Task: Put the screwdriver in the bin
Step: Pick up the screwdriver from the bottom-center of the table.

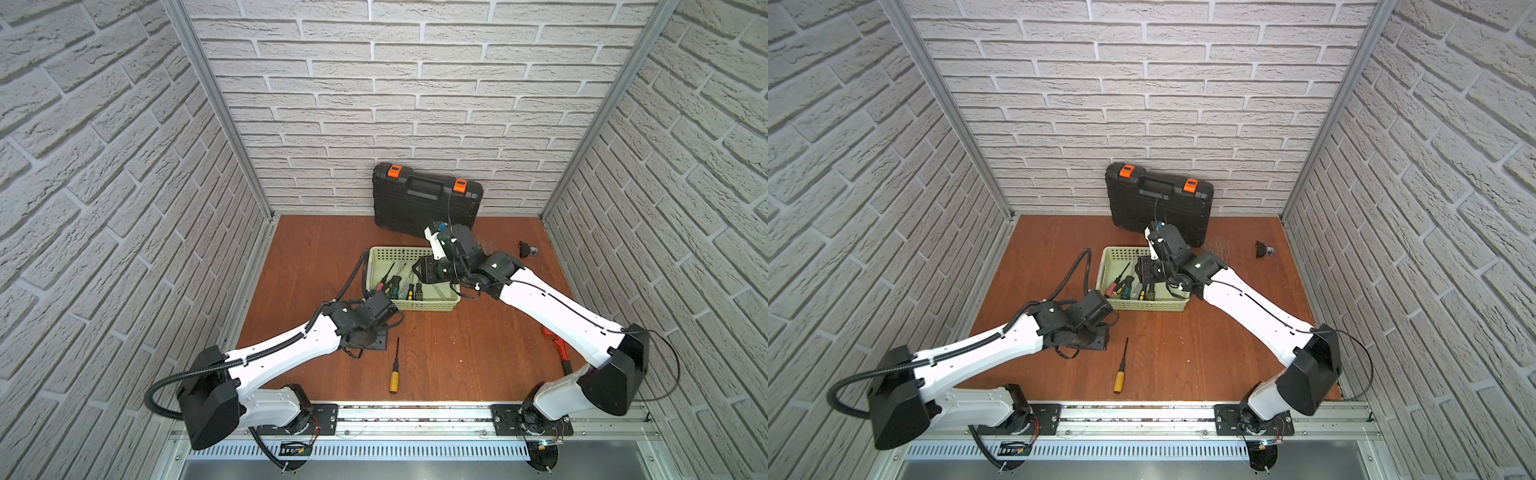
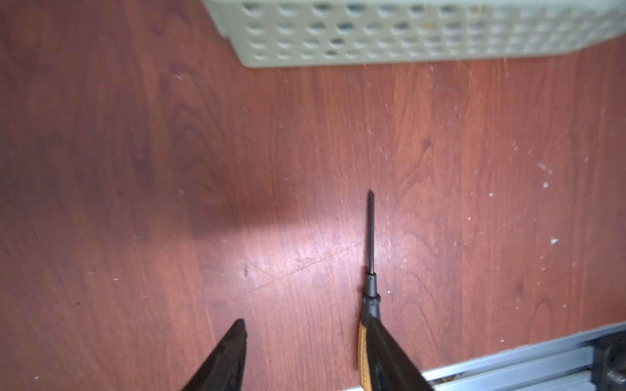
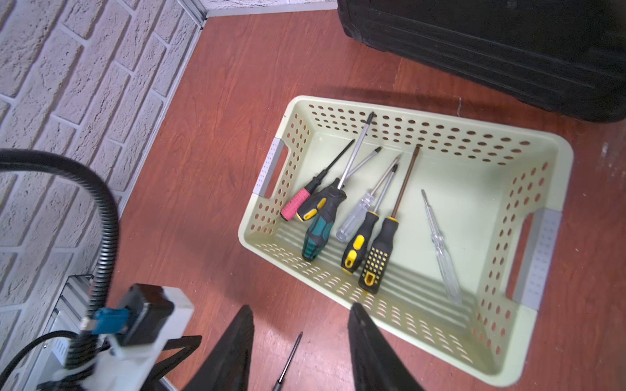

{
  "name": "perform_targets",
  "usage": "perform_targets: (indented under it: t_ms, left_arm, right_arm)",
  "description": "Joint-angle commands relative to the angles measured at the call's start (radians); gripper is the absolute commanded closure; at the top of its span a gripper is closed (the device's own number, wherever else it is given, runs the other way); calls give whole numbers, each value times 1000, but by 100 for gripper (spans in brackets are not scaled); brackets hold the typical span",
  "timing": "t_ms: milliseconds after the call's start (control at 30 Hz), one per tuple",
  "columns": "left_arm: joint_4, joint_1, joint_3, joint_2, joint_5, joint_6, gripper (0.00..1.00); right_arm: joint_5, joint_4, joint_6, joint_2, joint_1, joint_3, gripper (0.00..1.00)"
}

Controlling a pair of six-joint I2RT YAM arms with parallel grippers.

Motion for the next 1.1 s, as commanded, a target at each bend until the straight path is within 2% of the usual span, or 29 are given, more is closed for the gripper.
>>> perform_targets:
  t_ms: [0, 133, 333, 767, 1067]
  left_arm:
    - [51, -63, 29, 78, -19, -51, 42]
    - [85, -117, 57, 186, -4, -113, 41]
    - [127, -196, 54, 290, 32, -198, 41]
    - [88, -291, 28, 308, 58, -297, 43]
    - [124, -287, -25, 305, 71, -312, 45]
  right_arm:
    - [44, 10, -20, -66, 3, -75, 52]
    - [78, -4, -28, -117, 2, -132, 51]
    - [66, 20, -5, -139, 1, -170, 51]
    - [67, 66, 23, -167, 2, -231, 51]
    - [46, 78, 28, -139, 2, -225, 51]
